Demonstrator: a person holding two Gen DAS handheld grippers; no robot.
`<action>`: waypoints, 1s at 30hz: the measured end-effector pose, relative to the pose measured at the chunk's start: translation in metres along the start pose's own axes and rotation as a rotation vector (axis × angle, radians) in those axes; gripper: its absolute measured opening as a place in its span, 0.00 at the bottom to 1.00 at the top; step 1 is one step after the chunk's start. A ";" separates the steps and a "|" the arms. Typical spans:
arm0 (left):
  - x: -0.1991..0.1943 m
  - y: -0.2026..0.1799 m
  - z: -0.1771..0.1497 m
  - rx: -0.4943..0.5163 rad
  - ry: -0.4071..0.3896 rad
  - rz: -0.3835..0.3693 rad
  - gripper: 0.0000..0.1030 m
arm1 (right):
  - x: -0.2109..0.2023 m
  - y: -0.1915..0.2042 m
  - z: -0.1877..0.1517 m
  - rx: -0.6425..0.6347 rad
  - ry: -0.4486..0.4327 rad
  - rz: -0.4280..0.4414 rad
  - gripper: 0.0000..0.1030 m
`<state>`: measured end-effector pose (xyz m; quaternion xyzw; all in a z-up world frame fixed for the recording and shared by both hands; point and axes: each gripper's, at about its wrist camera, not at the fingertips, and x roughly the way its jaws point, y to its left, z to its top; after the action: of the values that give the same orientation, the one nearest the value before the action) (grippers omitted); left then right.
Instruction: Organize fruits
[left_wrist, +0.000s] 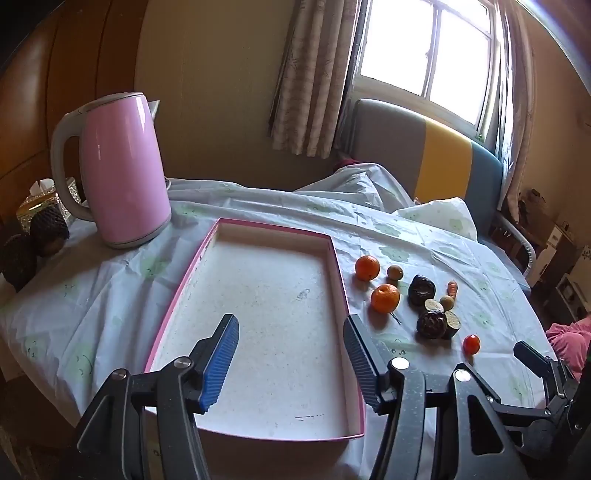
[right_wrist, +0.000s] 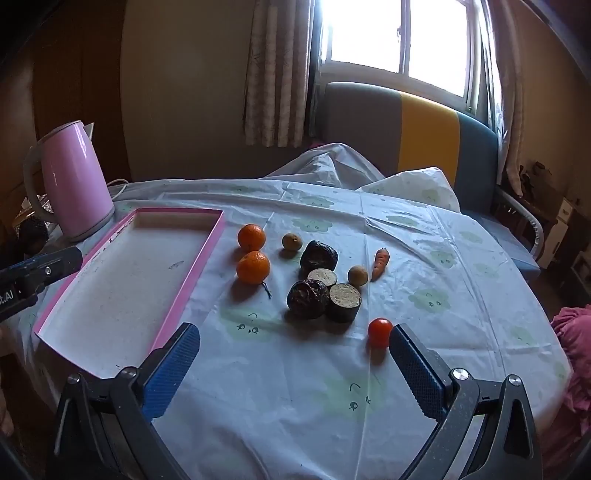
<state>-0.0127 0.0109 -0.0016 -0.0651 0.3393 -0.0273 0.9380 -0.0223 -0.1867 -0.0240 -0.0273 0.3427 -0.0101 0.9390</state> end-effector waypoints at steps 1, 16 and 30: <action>-0.001 0.000 -0.001 0.006 -0.001 0.003 0.58 | -0.001 0.001 -0.014 -0.003 -0.022 0.001 1.00; -0.019 0.000 0.002 0.026 -0.039 0.017 0.69 | -0.019 0.002 -0.010 -0.017 -0.039 -0.020 1.00; -0.022 -0.005 -0.004 0.058 -0.033 0.029 0.69 | -0.022 -0.001 -0.016 -0.025 -0.056 -0.028 1.00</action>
<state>-0.0323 0.0082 0.0104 -0.0334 0.3239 -0.0222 0.9452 -0.0499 -0.1878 -0.0220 -0.0438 0.3161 -0.0181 0.9475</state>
